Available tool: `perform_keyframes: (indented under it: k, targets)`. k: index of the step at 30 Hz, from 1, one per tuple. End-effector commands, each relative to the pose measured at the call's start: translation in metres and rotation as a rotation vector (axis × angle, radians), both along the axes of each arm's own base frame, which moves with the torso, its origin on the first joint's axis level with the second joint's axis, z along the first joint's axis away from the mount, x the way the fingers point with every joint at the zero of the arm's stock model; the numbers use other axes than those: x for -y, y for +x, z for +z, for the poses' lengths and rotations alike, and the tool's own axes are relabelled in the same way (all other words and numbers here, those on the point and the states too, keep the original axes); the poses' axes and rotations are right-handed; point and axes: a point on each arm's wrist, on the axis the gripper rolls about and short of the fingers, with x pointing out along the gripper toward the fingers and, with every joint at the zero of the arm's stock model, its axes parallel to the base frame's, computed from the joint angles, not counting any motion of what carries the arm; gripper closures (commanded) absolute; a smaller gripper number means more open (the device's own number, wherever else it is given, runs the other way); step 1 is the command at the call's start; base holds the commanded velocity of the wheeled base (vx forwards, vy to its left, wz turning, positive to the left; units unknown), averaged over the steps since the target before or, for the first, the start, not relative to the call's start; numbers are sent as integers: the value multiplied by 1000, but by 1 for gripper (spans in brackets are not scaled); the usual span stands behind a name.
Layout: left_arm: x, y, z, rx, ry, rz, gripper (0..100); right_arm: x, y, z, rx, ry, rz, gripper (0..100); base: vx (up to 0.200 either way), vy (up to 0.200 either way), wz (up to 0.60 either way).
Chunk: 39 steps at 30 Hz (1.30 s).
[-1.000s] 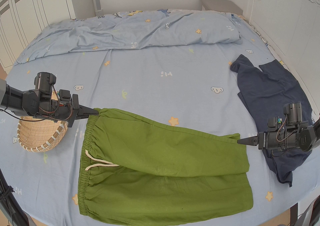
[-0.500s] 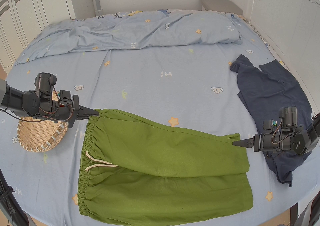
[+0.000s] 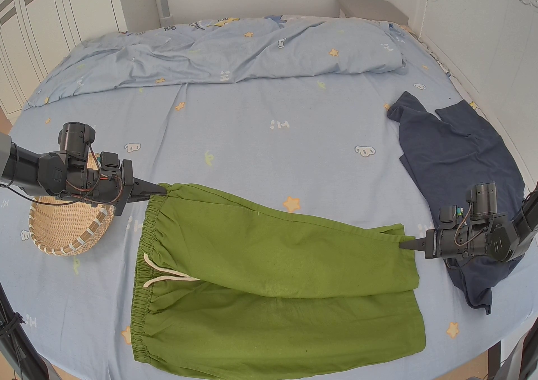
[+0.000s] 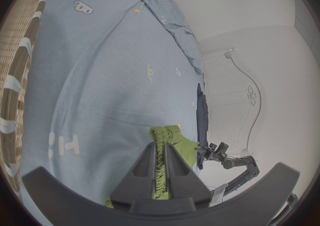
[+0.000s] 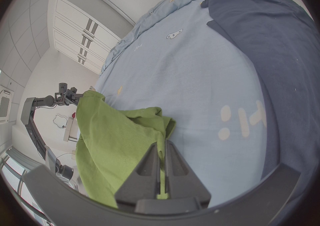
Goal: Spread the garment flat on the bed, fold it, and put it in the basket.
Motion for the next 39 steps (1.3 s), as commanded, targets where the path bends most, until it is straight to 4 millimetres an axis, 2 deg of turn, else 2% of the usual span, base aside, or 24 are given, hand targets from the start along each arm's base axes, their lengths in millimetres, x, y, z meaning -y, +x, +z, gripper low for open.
perform_keyframes:
  k: [1,7,12,26,27,39]
  targets:
    - [0,0,0,0,0,1,100,2,0,2,6,-1,-6,100,0,0,0]
    - [-1,0,0,-1,0,2,100,5,0,2,10,-4,-18,100,0,0,0]
    - [-1,-1,0,-1,0,4,100,9,-3,17,53,-4,-32,100,0,0,0]
    - [0,-1,-1,-4,0,1,100,10,-8,22,64,-13,-37,100,0,0,0]
    - [0,-1,0,-3,0,1,100,10,-8,21,60,-13,-37,0,0,0,0]
    - [-1,-1,0,-3,0,2,100,11,-8,22,60,-13,-42,0,0,0,0]
